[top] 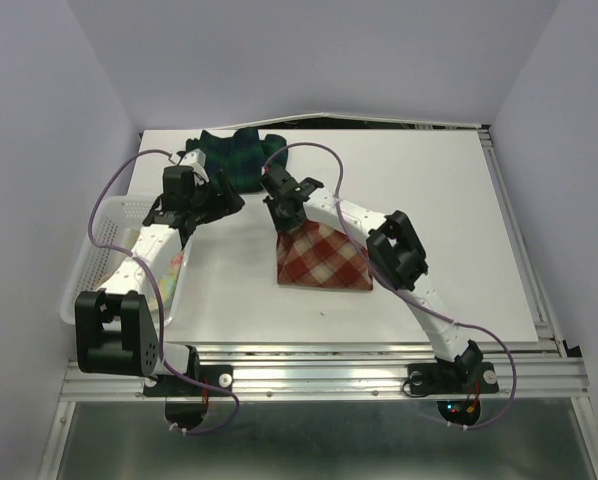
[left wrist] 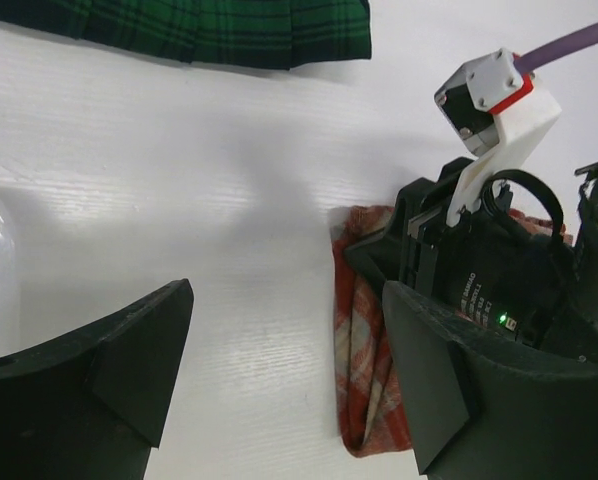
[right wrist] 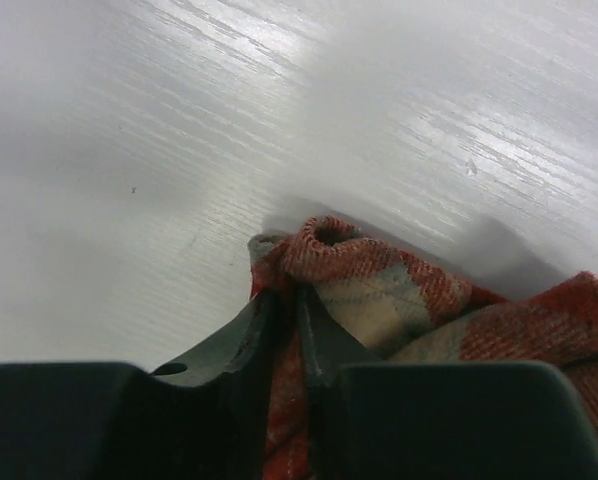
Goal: Fold and stack the skirts
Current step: Neatly place the folded skirt to the corner
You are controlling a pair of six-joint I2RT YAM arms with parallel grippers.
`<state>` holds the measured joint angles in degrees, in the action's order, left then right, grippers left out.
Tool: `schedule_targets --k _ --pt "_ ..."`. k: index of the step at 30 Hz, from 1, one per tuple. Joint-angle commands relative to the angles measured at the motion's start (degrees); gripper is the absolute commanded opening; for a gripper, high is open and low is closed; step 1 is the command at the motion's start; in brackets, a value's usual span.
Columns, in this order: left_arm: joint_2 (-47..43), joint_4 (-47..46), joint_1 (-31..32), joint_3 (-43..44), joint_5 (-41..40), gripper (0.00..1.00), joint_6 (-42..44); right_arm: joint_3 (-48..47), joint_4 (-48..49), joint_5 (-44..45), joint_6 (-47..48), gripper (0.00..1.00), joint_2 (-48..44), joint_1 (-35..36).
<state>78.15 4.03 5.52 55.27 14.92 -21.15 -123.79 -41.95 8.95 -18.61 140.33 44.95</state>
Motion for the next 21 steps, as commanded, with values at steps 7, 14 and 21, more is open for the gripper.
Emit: schedule_targets --k 7,14,21 --pt "0.6 -3.6 -0.2 -5.7 7.8 0.86 -3.1 -2.7 -0.9 -9.0 0.4 0.01 -0.5 -4.2" --pt "-0.2 -10.2 0.4 -11.2 16.8 0.93 -2.5 -2.3 2.2 -21.2 0.5 0.01 -6.9 -8.5" --pt "4.3 -18.6 3.5 -13.9 26.8 0.99 -5.0 0.0 6.5 -27.1 -1.5 0.01 -10.9 -9.7"
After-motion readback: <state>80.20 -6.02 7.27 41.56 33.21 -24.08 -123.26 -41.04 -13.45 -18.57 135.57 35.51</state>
